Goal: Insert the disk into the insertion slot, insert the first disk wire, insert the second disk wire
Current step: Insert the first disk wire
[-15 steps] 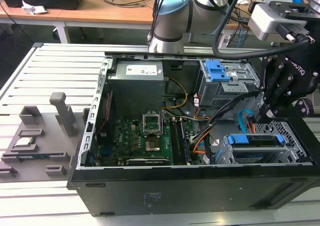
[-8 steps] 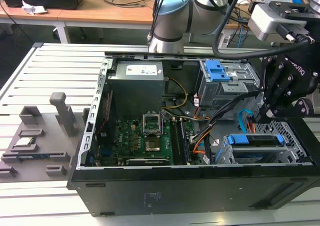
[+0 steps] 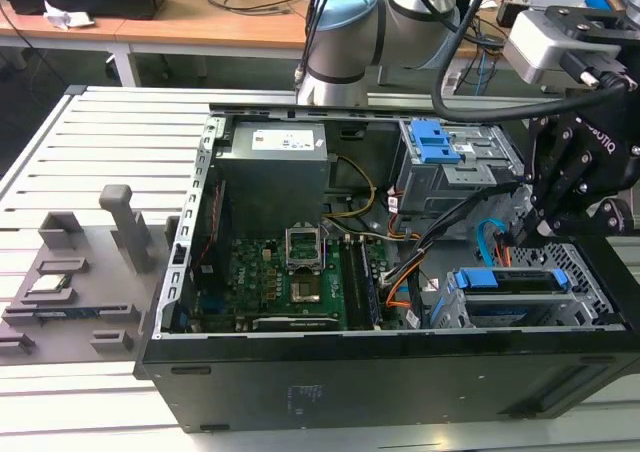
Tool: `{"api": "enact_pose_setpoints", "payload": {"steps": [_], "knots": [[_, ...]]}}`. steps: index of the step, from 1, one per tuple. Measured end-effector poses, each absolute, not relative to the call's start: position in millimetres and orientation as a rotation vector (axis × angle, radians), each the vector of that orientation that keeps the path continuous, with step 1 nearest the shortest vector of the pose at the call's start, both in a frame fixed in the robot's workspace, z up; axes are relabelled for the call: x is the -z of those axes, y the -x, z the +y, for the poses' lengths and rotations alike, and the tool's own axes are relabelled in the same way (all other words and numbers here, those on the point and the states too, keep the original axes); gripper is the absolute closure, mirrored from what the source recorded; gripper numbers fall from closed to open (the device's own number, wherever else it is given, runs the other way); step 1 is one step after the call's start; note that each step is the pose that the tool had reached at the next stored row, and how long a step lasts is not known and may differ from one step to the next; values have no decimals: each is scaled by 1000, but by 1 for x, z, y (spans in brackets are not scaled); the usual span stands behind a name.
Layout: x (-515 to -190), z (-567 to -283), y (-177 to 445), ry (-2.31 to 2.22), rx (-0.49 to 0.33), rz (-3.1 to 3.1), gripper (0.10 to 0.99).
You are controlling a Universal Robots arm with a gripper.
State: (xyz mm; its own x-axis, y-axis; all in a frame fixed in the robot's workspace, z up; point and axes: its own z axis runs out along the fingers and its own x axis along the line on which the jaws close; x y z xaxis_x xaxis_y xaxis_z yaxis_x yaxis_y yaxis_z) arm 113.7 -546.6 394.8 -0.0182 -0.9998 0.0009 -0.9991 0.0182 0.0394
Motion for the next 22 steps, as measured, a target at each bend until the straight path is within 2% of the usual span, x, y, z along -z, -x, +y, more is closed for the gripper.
{"api": "enact_pose_setpoints", "payload": {"steps": [5,10,17,18,19,20,21,22], "knots": [[-383,-540,-132,-2181,43,-2221,980],[-369,-498,-148,-2178,37,-2218,980],[-367,-494,-148,-2171,23,-2212,980],[-367,-494,-148,-2171,23,-2212,973],[-367,-494,-148,-2171,23,-2212,918],[-367,-494,-148,-2171,23,-2212,918],[-367,-494,-148,-2171,23,-2212,851],[-367,-494,-148,-2171,23,-2212,851]]}}
